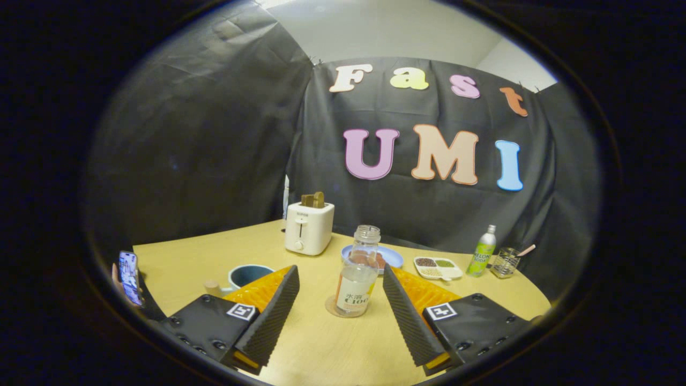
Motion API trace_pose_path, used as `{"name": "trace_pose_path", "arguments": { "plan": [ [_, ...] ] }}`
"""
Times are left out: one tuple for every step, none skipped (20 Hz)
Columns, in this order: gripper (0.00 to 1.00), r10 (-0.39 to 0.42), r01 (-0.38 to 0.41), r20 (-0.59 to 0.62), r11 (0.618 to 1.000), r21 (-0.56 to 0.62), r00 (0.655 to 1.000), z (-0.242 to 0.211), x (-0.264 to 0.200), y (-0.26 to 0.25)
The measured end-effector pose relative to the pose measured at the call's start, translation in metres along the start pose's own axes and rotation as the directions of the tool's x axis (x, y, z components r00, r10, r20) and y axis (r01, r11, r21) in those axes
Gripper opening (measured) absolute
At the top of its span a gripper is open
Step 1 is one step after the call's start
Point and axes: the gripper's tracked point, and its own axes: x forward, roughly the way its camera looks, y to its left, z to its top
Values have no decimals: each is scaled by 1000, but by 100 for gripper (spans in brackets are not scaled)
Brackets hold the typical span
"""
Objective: Take the bottle from table, then pour the juice into the cup, finally place the bottle on the coaster
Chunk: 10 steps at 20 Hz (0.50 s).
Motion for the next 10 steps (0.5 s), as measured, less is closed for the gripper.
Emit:
{"name": "trace_pose_path", "arguments": {
  "plan": [
    [97,-7,7,6,1000,-3,1000,5,-7,-2],
    [98,-16,16,14,1000,-8,1000,11,-14,-4],
    [98,-25,26,24,1000,-13,999,17,-21,-7],
    [98,-37,38,30,999,-17,999,22,-26,-10],
    [98,-51,52,35,998,-20,998,26,-32,-14],
    [98,-64,65,39,998,-18,997,29,-37,-17],
    [98,-75,76,43,997,-13,996,33,-41,-21],
    [98,-83,84,48,996,-5,995,37,-47,-24],
    [98,-91,91,55,996,1,994,41,-50,-27],
    [98,-101,100,59,995,5,993,44,-55,-31]
  ]
}}
